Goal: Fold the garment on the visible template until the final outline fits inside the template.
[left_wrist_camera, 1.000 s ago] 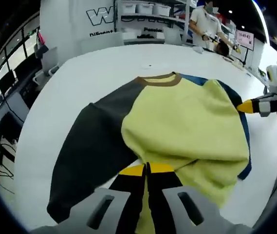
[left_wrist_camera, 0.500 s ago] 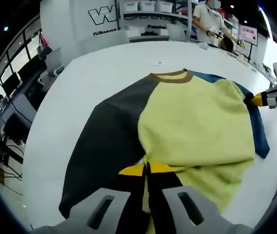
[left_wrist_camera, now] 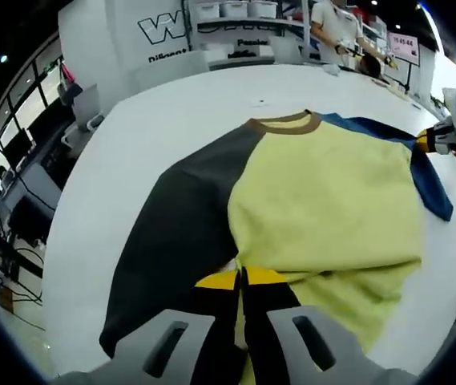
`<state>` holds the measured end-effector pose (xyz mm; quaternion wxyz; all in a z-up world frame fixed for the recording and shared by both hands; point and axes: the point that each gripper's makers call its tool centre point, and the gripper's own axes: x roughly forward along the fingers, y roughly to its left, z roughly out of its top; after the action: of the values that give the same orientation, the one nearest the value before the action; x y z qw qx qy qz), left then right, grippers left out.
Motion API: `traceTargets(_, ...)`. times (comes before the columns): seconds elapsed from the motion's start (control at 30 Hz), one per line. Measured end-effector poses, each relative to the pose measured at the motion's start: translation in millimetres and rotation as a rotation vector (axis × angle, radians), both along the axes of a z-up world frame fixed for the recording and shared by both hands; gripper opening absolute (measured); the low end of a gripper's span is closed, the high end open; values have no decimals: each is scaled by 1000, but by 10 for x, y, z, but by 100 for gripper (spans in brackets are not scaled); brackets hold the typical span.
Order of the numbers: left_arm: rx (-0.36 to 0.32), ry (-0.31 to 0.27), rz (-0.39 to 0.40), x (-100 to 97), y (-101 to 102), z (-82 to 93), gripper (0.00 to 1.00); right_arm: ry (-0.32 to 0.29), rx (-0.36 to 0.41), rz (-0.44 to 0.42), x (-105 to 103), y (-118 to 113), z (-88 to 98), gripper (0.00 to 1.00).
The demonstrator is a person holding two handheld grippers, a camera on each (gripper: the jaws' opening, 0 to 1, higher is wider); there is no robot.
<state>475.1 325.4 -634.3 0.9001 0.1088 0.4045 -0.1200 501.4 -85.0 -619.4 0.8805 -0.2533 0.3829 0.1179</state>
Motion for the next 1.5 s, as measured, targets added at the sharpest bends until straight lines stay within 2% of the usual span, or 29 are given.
traceTargets(0.1,-2,-1,-2,2,4,-1,4,-2,-29,12,61,-22,-37,0)
traceTargets(0.17,-4,-1,-2,3,0,-3,5,-2,-22,0,95,-38,-49,0)
traceTargets(0.27,-6,-2,0,3,-1,-2,5,0,34,-34,109,-27,-65,0)
traceTargets(0.37,24,-6,-11,-6,-4,5,5,5,76,-62,97,-31,-71,1)
traceTargets(0.5,39,-16,-12,-28,-19,36,8,-20,172,-128,56,-7,26,13)
traceTargets(0.6,-10,-45,22,-28,10,113,21,-20,192,-149,-7,1,105,19)
traceTargets(0.67,-57,-44,32,-70,-5,156,23,-29,201,-153,-50,30,156,20)
traceTargets(0.77,-62,-49,22,-132,-4,197,23,-40,248,-156,-116,138,215,23)
traceTargets(0.9,-65,-47,13,-236,-11,202,30,-44,321,-123,-206,386,249,26)
traceTargets(0.97,-58,-39,2,-254,1,170,33,-41,334,-125,-238,443,250,29)
traceTargets(1.1,-43,-42,-11,-302,-9,176,41,-21,367,-110,-289,562,214,31)
traceTargets(1.23,-72,-37,-7,-340,-58,186,53,4,441,-121,-330,687,172,37)
traceTargets(1.27,-79,-38,-1,-350,-66,188,55,-7,496,-121,-320,775,160,39)
traceTargets(1.3,-81,-37,-4,-367,-72,186,58,-1,506,-122,-327,796,137,41)
traceTargets(1.4,-64,-26,-20,-443,-89,147,59,11,549,-133,-327,875,64,42)
traceTargets(1.5,-56,-18,-24,-484,-75,115,59,23,572,-139,-327,921,9,40)
